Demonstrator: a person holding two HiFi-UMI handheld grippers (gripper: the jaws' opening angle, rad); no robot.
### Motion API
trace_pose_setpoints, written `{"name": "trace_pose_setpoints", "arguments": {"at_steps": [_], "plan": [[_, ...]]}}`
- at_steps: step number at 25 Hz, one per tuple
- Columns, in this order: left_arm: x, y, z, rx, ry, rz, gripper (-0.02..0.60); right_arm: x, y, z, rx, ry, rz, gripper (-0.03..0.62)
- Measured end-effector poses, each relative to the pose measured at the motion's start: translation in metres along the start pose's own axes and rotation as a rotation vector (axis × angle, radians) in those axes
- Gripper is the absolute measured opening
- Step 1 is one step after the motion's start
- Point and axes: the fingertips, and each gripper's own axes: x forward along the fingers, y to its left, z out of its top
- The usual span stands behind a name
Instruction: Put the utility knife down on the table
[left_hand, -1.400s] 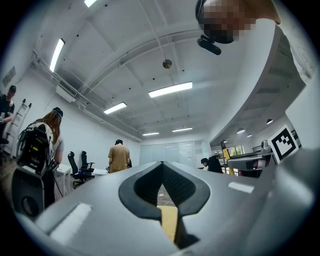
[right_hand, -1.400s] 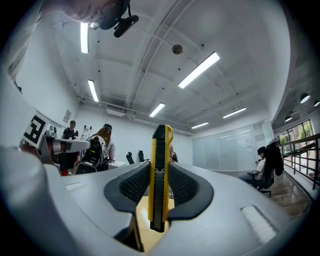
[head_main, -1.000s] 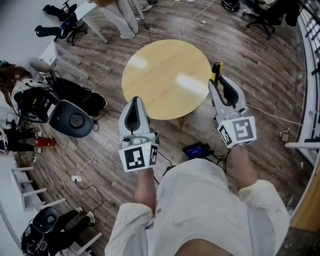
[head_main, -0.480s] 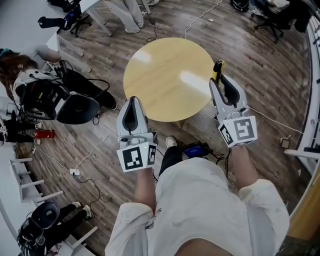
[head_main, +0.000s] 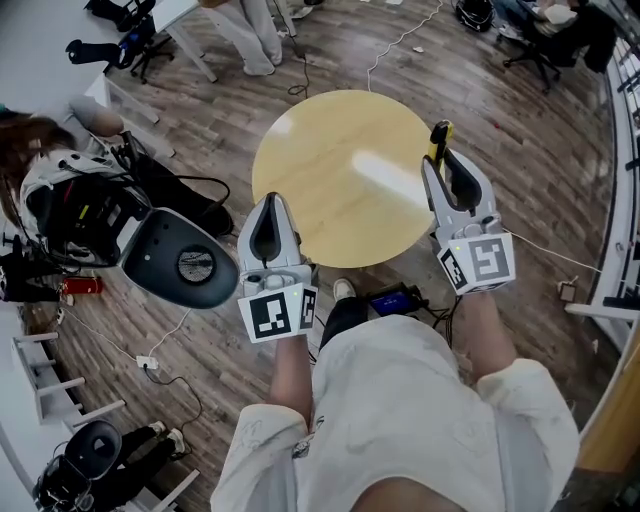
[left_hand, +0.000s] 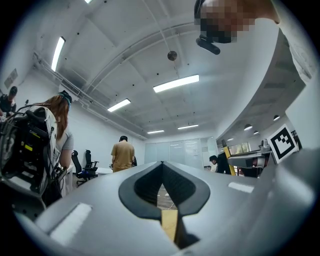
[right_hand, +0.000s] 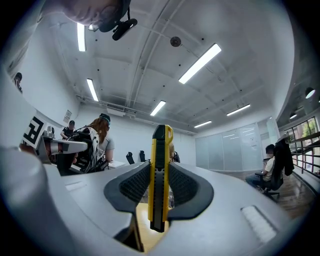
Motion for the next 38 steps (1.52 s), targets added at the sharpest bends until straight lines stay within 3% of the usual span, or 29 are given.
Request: {"name": "trace_pose_setpoints", "arguments": {"at_steps": [9, 23, 38], "plan": [[0.009, -0.002, 0.002, -0.005, -0.011, -0.035, 0.02, -0.004, -0.002, 0.0, -0.005, 0.004, -0.029, 0.12], [-0.004, -0.004, 0.004, -0.008, 0.034, -0.025, 0.02, -0.011, 0.013, -0.008, -0.013, 0.073, -0.001, 0.12], [-0.004, 0.0, 0.006, -0.009, 0.028, -0.013, 0.02, 0.005, 0.017, -0.041, -0.028, 0.173, 0.02, 0.119]]}}
